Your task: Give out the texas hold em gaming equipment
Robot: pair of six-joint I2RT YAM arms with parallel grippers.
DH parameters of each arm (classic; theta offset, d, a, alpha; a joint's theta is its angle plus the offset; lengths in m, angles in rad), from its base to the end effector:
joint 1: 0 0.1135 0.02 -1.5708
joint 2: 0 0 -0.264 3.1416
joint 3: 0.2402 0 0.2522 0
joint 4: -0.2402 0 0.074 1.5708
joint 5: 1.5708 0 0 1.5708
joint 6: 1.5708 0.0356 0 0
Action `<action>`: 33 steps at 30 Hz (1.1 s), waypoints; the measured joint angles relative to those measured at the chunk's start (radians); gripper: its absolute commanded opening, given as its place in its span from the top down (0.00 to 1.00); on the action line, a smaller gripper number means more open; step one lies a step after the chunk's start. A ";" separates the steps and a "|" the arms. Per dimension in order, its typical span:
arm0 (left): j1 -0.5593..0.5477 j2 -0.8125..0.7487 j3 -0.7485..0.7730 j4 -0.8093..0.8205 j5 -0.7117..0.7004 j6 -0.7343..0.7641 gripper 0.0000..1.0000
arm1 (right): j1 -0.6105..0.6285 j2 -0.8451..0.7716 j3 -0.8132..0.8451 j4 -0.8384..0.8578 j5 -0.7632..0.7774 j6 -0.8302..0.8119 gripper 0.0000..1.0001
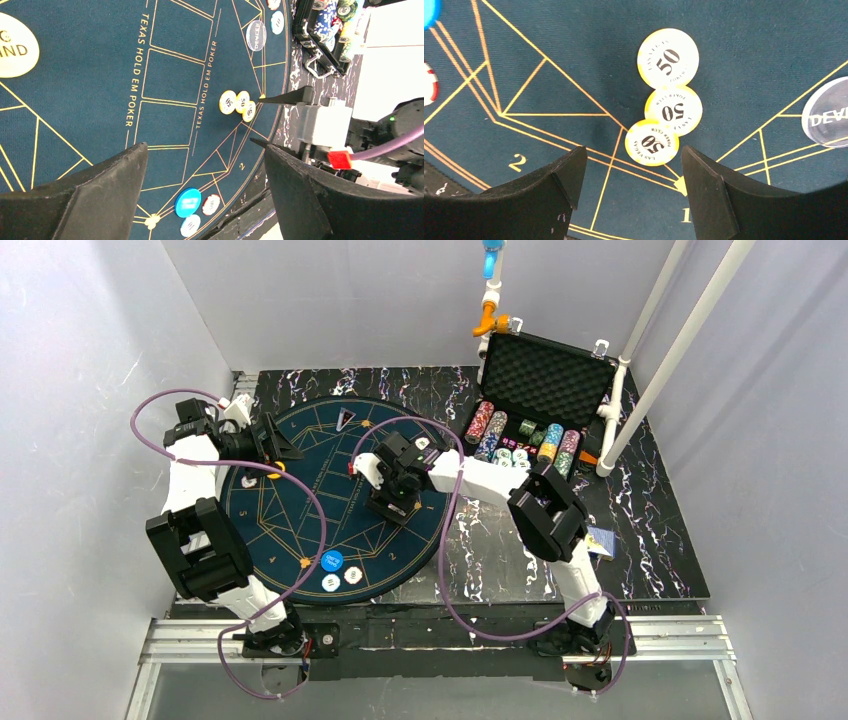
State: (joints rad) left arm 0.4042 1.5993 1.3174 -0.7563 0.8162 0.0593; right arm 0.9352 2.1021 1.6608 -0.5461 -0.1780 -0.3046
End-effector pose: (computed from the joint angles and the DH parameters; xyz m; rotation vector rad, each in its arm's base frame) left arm 0.3131 0.1057 0.2821 -0.1287 2.3366 -0.8324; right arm 0.2686 0.3747 0.1997 -1.5689 2.0780 0.4632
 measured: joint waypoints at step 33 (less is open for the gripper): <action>0.000 0.000 0.000 0.000 0.007 0.000 0.15 | -0.300 -0.038 0.020 -0.010 0.085 0.012 0.65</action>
State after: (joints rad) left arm 0.4042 1.5993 1.3174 -0.7563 0.8234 0.0593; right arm 0.6350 2.0640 1.6806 -0.5564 -0.0925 -0.2928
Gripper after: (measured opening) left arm 0.849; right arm 0.494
